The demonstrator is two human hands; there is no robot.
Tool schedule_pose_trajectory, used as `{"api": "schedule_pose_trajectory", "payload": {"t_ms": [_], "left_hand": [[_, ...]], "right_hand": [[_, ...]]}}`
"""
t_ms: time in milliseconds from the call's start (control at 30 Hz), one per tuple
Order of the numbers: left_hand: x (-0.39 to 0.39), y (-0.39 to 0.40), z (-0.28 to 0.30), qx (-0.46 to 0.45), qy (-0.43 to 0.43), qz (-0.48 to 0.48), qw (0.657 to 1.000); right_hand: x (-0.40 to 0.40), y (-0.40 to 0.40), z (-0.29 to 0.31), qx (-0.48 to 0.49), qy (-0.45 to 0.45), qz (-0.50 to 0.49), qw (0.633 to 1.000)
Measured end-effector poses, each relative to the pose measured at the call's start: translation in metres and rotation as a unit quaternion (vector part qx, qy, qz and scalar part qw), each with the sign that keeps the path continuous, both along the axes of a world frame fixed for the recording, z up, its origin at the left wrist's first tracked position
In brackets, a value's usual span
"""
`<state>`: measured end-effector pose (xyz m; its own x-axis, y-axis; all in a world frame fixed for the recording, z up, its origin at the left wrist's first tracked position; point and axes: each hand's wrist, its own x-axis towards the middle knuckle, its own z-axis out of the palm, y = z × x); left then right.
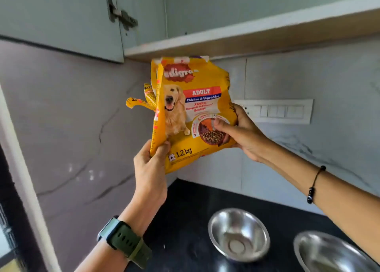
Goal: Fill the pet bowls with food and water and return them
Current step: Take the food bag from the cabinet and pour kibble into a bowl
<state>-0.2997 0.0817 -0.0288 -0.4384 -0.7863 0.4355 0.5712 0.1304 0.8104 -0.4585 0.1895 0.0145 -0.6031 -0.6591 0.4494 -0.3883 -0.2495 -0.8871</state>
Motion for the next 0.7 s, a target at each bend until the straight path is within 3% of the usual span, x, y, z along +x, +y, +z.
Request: {"api": "schedule_pose_trajectory", "payload": {"t_ms": [233,467,700], "left_hand": [[0.024,0.055,-0.117,0.087,-0.086,-0.067,0.99],[0.042,0.107,-0.22,0.164,-0.216,-0.158,0.95],[0.039,0.124,-0.261,0.099,-0.297,-0.235,0.92]], "right_hand": [[0.024,0.078,-0.123,0.026,-0.077,0.021,0.996],[0.074,0.165,-0.24,0.043,-0.151,-0.1,0.983],[0.085,0.205,-0.312,0.108,-0.144,-0.181,0.967]]}}
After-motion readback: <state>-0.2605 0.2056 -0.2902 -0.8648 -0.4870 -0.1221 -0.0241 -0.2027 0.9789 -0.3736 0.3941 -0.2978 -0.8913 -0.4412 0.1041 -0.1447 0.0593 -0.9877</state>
